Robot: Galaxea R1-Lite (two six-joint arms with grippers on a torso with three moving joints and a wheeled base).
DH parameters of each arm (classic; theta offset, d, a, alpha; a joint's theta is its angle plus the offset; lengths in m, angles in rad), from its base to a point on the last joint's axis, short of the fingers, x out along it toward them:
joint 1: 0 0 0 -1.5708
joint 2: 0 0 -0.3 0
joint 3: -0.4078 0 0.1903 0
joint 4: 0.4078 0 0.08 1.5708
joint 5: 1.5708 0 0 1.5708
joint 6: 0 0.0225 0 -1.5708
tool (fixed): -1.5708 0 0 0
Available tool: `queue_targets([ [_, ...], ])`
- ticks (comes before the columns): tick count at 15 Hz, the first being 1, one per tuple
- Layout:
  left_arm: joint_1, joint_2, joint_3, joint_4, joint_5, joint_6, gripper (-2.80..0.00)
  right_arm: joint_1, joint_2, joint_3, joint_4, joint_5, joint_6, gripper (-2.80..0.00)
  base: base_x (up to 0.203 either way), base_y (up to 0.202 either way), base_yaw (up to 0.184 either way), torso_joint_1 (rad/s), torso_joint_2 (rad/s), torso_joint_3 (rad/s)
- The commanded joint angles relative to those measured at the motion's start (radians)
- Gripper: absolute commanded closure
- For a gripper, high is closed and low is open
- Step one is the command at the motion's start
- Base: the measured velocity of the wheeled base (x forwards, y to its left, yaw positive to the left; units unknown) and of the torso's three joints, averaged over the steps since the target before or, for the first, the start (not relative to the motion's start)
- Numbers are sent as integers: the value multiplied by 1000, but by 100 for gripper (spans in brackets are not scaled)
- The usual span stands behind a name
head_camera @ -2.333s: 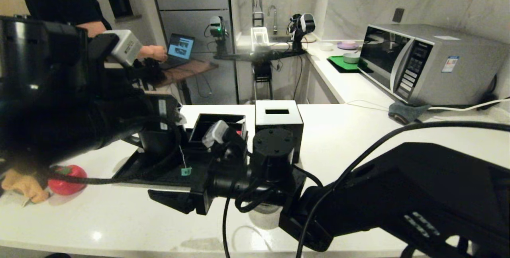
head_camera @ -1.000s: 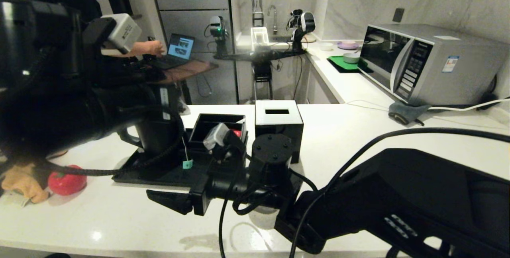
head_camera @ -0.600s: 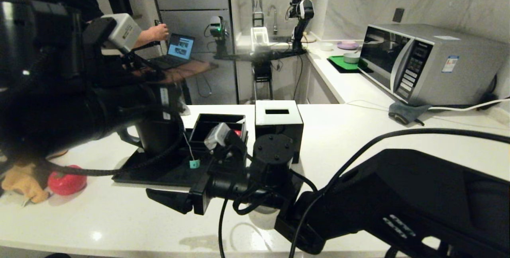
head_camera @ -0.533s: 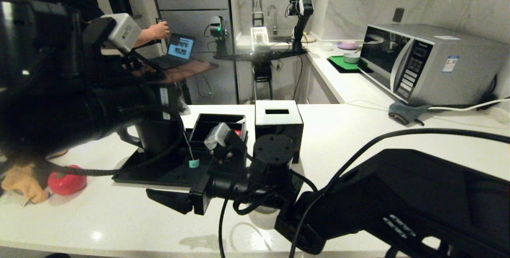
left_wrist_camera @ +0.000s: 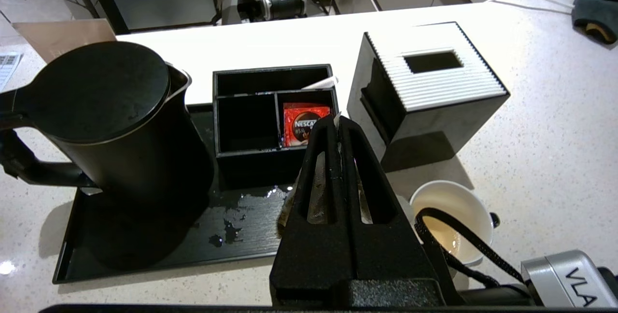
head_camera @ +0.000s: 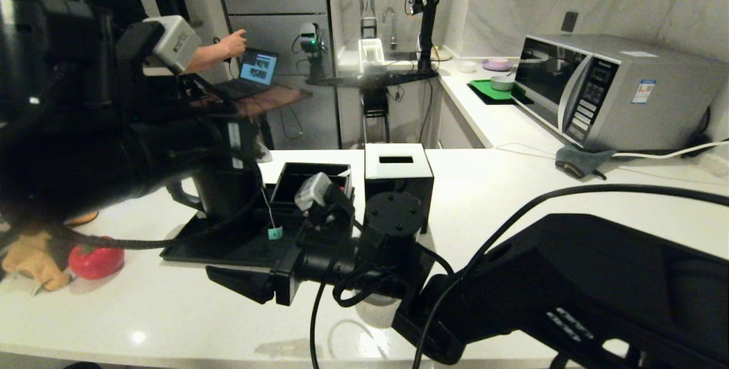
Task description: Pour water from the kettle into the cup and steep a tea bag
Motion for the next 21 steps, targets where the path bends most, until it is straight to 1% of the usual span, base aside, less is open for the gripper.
queue_targets([
  [1, 0, 1, -7, -1, 2, -1, 0, 1, 1, 7, -11, 2, 1, -280, 0, 0, 0, 0, 0, 0],
  [6, 0, 1, -13, -1, 2, -1, 0, 1, 4, 6, -13, 4, 1, -280, 0, 0, 0, 0, 0, 0],
  [13, 0, 1, -14, -1, 2, -1, 0, 2, 20, 12, -50, 4, 1, -280, 0, 0, 0, 0, 0, 0],
  [14, 0, 1, -15, -1, 2, -1, 0, 3, 21, 17, -52, 7, -1, -280, 0, 0, 0, 0, 0, 0],
  [17, 0, 1, -15, -1, 2, -1, 0, 2, 24, 37, -71, 48, -1, -280, 0, 0, 0, 0, 0, 0],
  [21, 0, 2, -13, -1, 2, -2, 0, 2, 42, 32, -115, 51, 2, -280, 0, 0, 0, 0, 0, 0],
])
